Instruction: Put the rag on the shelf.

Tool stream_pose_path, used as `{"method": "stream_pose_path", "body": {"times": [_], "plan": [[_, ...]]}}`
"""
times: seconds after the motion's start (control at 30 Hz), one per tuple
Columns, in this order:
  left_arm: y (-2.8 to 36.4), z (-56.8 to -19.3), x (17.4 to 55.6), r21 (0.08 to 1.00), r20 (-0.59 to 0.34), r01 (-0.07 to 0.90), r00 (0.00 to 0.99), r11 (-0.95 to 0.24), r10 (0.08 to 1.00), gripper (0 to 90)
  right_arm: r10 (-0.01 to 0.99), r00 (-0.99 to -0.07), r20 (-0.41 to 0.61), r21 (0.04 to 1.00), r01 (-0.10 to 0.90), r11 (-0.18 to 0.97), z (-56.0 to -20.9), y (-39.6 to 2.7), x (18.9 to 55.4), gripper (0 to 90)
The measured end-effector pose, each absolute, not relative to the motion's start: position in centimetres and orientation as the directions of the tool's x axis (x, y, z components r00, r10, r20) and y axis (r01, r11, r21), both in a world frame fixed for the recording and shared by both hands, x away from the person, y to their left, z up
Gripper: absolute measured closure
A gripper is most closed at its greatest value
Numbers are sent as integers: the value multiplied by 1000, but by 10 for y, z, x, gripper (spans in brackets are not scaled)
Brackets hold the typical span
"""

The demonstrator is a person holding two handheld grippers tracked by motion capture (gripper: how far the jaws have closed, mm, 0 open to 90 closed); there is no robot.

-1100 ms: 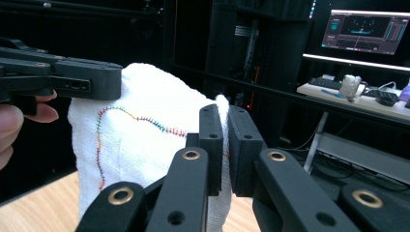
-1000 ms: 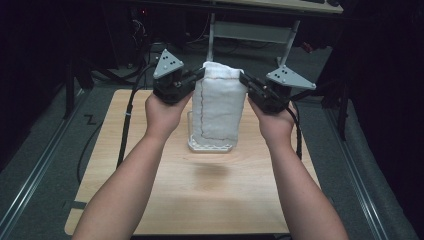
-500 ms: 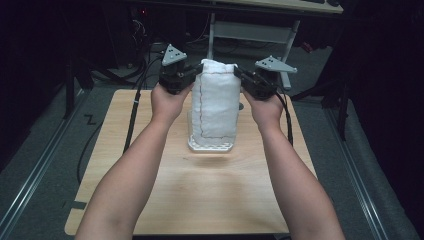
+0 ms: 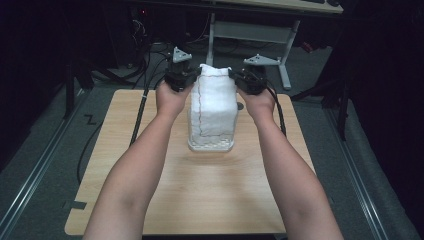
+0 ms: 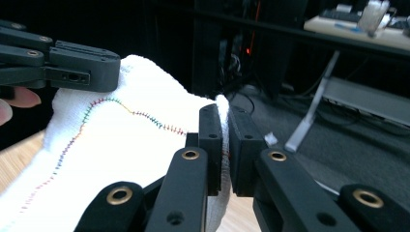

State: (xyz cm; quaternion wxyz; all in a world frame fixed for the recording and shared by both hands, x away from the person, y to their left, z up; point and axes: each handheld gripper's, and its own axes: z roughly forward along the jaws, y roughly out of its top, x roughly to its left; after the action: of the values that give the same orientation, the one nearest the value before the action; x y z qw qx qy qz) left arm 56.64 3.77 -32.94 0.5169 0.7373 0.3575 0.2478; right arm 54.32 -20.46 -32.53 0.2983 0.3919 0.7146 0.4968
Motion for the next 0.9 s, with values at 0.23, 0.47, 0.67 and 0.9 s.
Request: {"method": "stream_pose_path", "body": {"times": [0.23, 0.47, 0.67, 0.9], "plan": [[38, -344, 572, 920, -64, 346, 593, -182, 802, 615, 860, -511, -24, 934, 295, 201, -344, -201, 552, 726], [47, -346, 569, 923, -76, 348, 586, -166, 807, 591, 860, -509, -34, 927, 305, 217, -348, -202, 549, 727], [55, -350, 563, 923, -92, 356, 580, -149, 810, 585, 864, -502, -28, 921, 322, 217, -354, -205, 547, 723], [63, -353, 550, 929, -107, 347, 585, -128, 804, 577, 870, -492, -33, 921, 324, 218, -358, -211, 538, 689]]}}
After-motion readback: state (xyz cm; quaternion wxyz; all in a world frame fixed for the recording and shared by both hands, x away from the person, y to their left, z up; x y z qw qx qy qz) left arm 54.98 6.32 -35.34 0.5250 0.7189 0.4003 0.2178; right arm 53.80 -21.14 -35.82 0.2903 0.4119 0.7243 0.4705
